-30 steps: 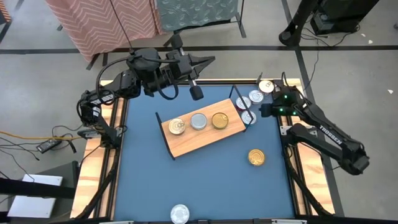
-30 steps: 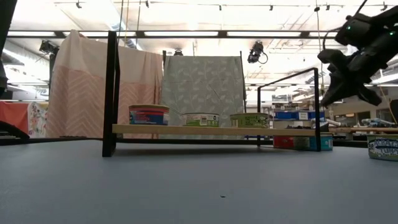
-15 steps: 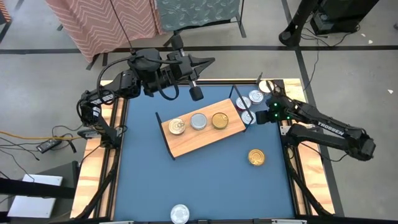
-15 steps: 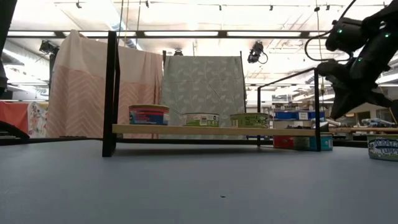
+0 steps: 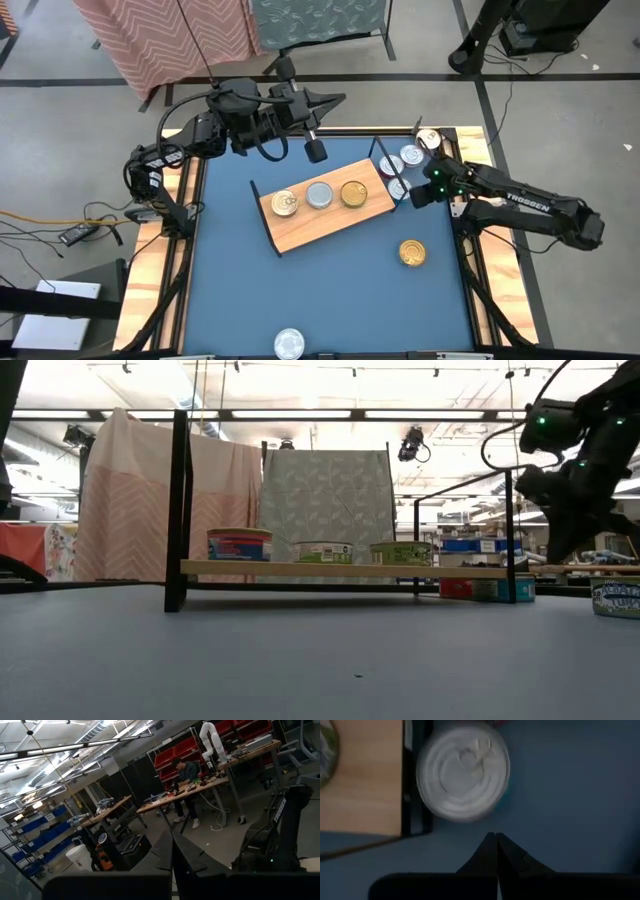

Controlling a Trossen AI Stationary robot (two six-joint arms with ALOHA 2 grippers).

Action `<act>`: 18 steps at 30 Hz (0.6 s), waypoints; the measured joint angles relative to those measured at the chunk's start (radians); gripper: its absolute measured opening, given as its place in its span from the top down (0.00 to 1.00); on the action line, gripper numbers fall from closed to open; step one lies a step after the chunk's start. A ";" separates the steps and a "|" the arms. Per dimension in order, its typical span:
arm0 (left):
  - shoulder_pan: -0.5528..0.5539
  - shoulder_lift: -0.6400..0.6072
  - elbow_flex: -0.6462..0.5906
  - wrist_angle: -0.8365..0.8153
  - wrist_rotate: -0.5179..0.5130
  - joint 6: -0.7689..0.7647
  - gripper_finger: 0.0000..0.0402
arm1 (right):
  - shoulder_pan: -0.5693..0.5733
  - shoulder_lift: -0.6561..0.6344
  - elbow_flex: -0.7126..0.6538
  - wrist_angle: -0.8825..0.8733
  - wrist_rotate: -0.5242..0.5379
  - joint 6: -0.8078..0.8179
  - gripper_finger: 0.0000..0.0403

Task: Stack canned seafood by type on shelf
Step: Put the yellow tuna can on the shelf

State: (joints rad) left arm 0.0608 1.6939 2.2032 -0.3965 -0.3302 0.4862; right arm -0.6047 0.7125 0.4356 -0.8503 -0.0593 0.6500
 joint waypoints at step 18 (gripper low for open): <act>-0.004 0.000 0.000 0.001 0.000 -0.009 0.99 | -0.314 -0.027 0.000 0.159 -0.242 0.064 1.00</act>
State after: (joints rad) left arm 0.0570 1.6939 2.2032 -0.3958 -0.3301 0.4774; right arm -0.9188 0.6855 0.4355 -0.6909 -0.3016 0.7137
